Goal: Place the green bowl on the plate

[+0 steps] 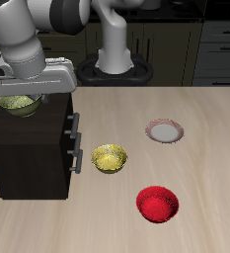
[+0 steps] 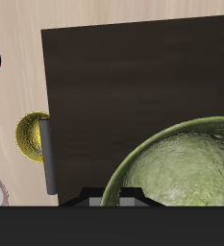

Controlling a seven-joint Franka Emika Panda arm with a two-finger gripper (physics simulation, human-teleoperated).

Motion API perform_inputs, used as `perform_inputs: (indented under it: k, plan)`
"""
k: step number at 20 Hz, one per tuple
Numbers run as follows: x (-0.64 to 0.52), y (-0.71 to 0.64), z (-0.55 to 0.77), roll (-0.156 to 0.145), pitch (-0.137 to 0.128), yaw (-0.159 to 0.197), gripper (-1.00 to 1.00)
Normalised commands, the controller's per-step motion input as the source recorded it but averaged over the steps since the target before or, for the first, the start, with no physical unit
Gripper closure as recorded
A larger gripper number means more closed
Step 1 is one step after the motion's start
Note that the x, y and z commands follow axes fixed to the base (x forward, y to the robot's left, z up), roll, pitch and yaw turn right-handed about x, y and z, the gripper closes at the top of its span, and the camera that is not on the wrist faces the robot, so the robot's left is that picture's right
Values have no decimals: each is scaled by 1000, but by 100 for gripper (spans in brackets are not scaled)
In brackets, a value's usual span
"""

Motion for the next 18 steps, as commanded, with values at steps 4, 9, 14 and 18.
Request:
perform_inputs:
  k: [4, 9, 14, 18]
  plan:
    - [-168, 208, 267, 10, -51, -7, 100]
    - [-293, 341, 371, -10, -68, -7, 100]
    - [-322, 362, 380, -23, -73, -19, 100]
    - [-386, 343, 323, -52, -72, 58, 100]
